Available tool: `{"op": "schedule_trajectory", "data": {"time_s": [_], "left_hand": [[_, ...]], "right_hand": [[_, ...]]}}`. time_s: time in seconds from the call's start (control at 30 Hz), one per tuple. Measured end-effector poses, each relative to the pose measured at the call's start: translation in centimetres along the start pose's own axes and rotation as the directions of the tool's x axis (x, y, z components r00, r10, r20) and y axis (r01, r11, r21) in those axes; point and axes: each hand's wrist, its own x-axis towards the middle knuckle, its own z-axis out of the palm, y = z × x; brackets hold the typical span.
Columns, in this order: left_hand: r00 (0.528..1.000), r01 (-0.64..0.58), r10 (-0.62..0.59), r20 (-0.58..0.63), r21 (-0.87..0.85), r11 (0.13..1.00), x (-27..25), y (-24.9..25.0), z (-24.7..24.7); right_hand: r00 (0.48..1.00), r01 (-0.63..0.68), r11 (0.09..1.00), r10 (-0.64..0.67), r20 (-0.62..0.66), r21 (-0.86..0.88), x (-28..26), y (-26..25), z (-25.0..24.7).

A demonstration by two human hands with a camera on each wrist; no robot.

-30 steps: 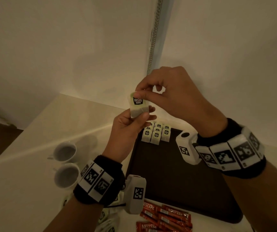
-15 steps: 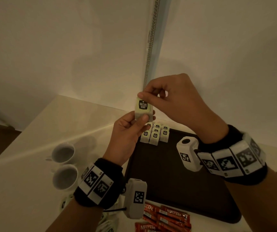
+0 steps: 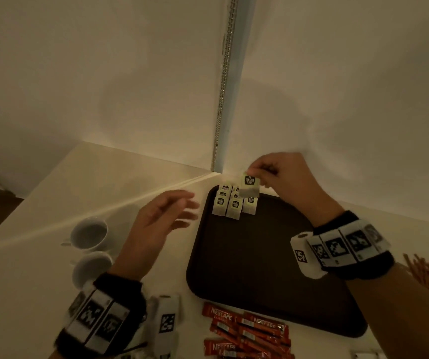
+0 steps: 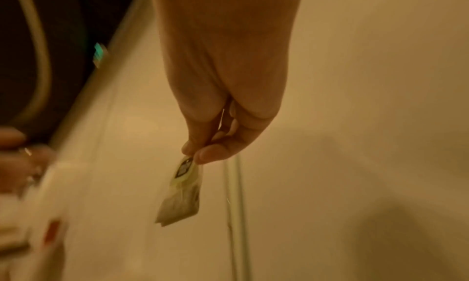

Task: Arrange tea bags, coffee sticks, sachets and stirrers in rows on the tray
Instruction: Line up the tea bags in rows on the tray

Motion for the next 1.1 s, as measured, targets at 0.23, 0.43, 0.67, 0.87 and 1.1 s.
{"op": "schedule_trajectory", "data": {"time_s": [0.23,0.43,0.67,0.87,1.1], "left_hand": [[0.991,0.051,-0.035,-0.131,0.123,0.991,-5.3,-0.9,-5.0],[0.965,0.158,-0.115,-0.235,0.176,0.972,-8.7,-2.2,-8.0],[0.900,0.328,-0.263,-0.347,0.145,0.933,-12.0,-4.6,-10.8],[0.857,0.425,-0.345,-0.383,0.144,0.894,-13.5,-4.8,-11.7],[0.871,0.442,-0.349,-0.345,0.241,0.864,-14.8,-4.4,-10.9]], "right_hand": [[0.911,-0.287,0.946,0.319,0.262,-0.153,-1.6,9.2,5.7],[0.873,-0.412,0.900,0.435,0.222,-0.144,-0.9,13.0,8.6],[0.864,-0.481,0.870,0.491,0.111,-0.106,0.7,14.8,9.6],[0.850,-0.507,0.852,0.519,0.088,-0.132,1.3,15.4,10.3],[0.958,-0.206,0.976,0.215,0.191,-0.063,-1.1,7.0,12.3]]}}
